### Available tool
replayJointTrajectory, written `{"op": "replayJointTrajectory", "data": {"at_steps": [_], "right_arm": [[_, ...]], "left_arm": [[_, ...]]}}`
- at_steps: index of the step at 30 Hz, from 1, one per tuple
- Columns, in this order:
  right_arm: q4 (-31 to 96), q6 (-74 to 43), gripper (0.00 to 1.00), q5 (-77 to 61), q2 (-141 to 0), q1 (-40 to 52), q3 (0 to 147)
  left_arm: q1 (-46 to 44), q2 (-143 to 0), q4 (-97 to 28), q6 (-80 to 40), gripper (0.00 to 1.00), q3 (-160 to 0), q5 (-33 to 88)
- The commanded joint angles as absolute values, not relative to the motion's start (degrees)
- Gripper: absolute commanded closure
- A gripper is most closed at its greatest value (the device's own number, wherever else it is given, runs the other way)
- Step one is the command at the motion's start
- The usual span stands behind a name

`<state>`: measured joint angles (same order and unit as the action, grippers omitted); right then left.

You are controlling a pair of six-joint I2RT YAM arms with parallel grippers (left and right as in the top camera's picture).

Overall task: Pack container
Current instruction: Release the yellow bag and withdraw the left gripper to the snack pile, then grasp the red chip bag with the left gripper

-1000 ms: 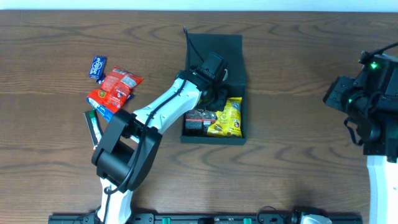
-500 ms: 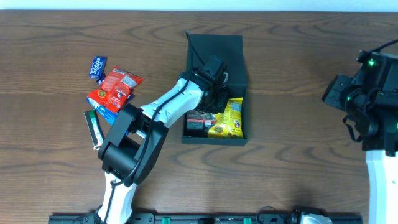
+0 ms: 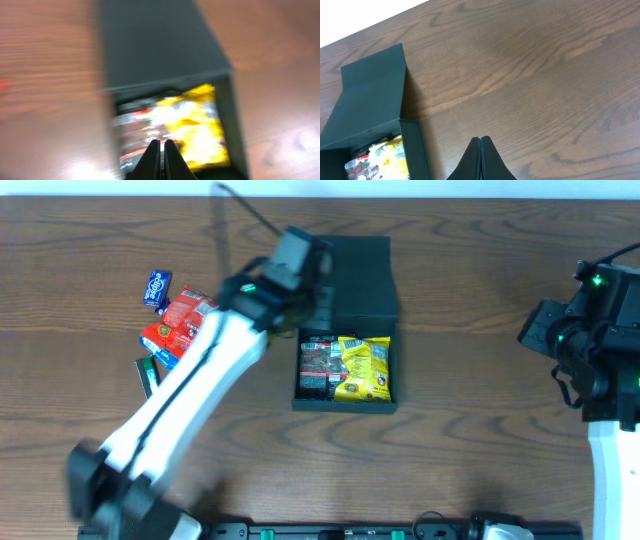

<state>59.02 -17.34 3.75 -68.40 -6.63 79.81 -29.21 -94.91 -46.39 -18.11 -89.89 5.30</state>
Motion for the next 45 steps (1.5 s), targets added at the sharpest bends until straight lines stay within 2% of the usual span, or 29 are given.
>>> {"op": "replayJointTrajectory", "data": {"at_steps": [1,4,7,10,11,13,15,17,20,34,36,42,45], "right_arm": [[59.13,-16.69,0.99,4.47,-68.51,-6.94,80.86],[59.09,-16.69,0.98,4.47,-68.51,-6.94,80.86],[59.13,-16.67,0.99,4.47,-68.53,-6.94,80.86],[59.11,-16.67,0.98,4.49,-68.53,-6.94,80.86],[59.07,-16.67,0.99,4.49,-68.53,-6.94,80.86],[58.94,-16.64,0.98,4.51,-68.53,-6.94,80.86],[58.85,-16.64,0.98,4.51,-68.53,-6.94,80.86],[58.72,-16.62,0.99,4.51,-68.53,-6.94,80.86],[58.41,-16.62,0.98,4.51,-68.53,-6.94,80.86],[58.57,-15.75,0.98,4.51,-68.53,-6.94,80.86],[58.65,-15.77,0.98,4.51,-68.53,-6.94,80.86],[58.92,-15.79,0.98,4.51,-68.53,-6.94,80.86],[58.96,-15.79,0.98,4.51,-68.53,-6.94,80.86]], "left_arm": [[-25.19,-91.26,-50.17,-22.02,0.94,-90.26,-14.31],[-18.65,-90.61,-50.72,-14.50,0.93,-90.15,-11.51],[-10.90,-93.08,-50.65,-5.76,0.88,-90.06,-5.63],[-5.50,-96.23,-50.35,-1.91,0.83,-90.06,-4.84],[-3.90,-97.51,-50.22,-0.27,0.77,-90.06,-4.89],[-1.32,-100.20,-49.60,1.56,0.43,-90.06,-4.86],[0.62,-103.15,-49.10,1.87,0.24,-90.06,-4.84],[1.56,-105.78,-48.86,4.47,0.12,-90.06,-4.82],[1.76,-109.82,-48.60,10.98,0.02,-90.06,-4.86],[1.89,-120.68,-45.87,23.70,0.05,-90.06,-4.82],[1.89,-121.69,-45.82,24.08,0.00,-90.06,-4.84],[1.89,-122.15,-45.41,24.23,0.42,-90.08,-4.84],[1.89,-122.15,-45.36,24.23,0.53,-90.08,-4.82]]}}
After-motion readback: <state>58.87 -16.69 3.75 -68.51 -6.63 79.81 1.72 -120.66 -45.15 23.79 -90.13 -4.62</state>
